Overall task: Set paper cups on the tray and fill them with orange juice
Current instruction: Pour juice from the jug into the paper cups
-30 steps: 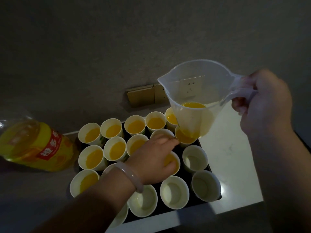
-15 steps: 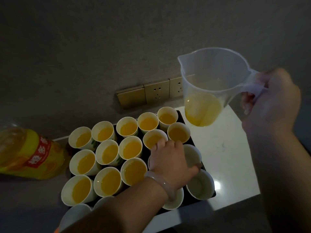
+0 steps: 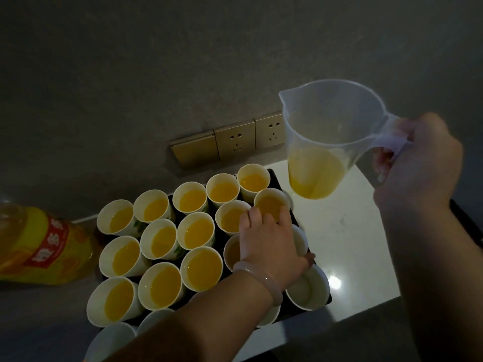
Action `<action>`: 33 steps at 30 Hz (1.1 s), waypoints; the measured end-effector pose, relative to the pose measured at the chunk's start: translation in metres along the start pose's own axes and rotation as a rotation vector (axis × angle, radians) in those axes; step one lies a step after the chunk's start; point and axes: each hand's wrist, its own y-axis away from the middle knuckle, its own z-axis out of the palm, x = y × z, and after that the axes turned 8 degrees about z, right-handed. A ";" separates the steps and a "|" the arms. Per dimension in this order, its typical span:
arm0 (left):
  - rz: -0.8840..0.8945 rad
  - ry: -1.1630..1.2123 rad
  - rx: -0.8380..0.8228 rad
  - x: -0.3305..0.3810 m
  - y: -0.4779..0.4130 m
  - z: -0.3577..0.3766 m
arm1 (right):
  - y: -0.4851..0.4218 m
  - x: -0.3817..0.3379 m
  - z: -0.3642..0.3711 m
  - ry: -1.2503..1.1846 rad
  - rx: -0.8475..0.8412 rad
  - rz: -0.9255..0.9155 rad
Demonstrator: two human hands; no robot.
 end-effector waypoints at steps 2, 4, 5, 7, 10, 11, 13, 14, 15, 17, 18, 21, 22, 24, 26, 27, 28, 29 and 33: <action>0.000 -0.013 -0.013 0.000 -0.001 -0.001 | -0.003 0.000 -0.001 0.008 0.007 0.004; 0.003 -0.014 -0.013 0.000 -0.002 -0.001 | -0.004 0.001 -0.001 0.007 -0.006 0.000; 0.004 -0.007 -0.005 -0.001 -0.002 -0.002 | -0.005 0.001 -0.001 0.012 -0.010 -0.001; 0.008 0.020 0.023 -0.003 -0.001 -0.003 | -0.007 0.001 -0.002 0.012 -0.003 0.004; 0.019 0.090 0.092 -0.005 0.002 -0.006 | -0.008 0.001 -0.002 0.022 0.005 0.001; 0.021 0.108 0.106 -0.005 0.004 -0.009 | -0.009 0.000 -0.002 0.008 0.005 0.009; 0.024 0.133 0.133 -0.007 0.007 -0.015 | -0.010 0.001 -0.002 -0.008 -0.001 0.008; 0.027 0.148 0.151 -0.007 0.009 -0.017 | -0.010 0.001 -0.003 0.026 -0.014 -0.012; 0.031 0.164 0.173 -0.008 0.011 -0.020 | -0.010 0.001 -0.004 0.060 -0.033 -0.041; 0.030 0.203 0.231 -0.011 0.017 -0.026 | -0.011 0.001 -0.007 0.033 -0.097 -0.081; 0.031 0.237 0.272 -0.014 0.019 -0.030 | -0.012 0.001 -0.007 0.004 -0.118 -0.093; 0.013 0.402 0.333 -0.026 0.028 -0.041 | -0.010 -0.001 -0.002 0.049 -0.102 -0.087; -0.001 0.467 0.327 -0.032 0.029 -0.046 | -0.009 -0.001 0.001 0.033 -0.095 -0.067; -0.038 0.567 0.341 -0.045 0.031 -0.050 | -0.009 -0.001 0.007 0.010 -0.105 -0.051; -0.071 0.625 0.382 -0.059 0.032 -0.052 | -0.006 -0.002 0.011 0.050 -0.161 -0.066; -0.082 0.638 0.404 -0.065 0.033 -0.052 | -0.005 -0.002 0.014 0.027 -0.196 -0.065; -0.091 0.642 0.423 -0.071 0.035 -0.053 | -0.004 -0.003 0.017 -0.001 -0.234 -0.057; -0.097 0.639 0.437 -0.076 0.036 -0.053 | -0.003 -0.003 0.020 -0.008 -0.265 -0.053; -0.108 0.590 0.459 -0.094 0.041 -0.054 | -0.001 -0.004 0.031 0.131 -0.419 -0.131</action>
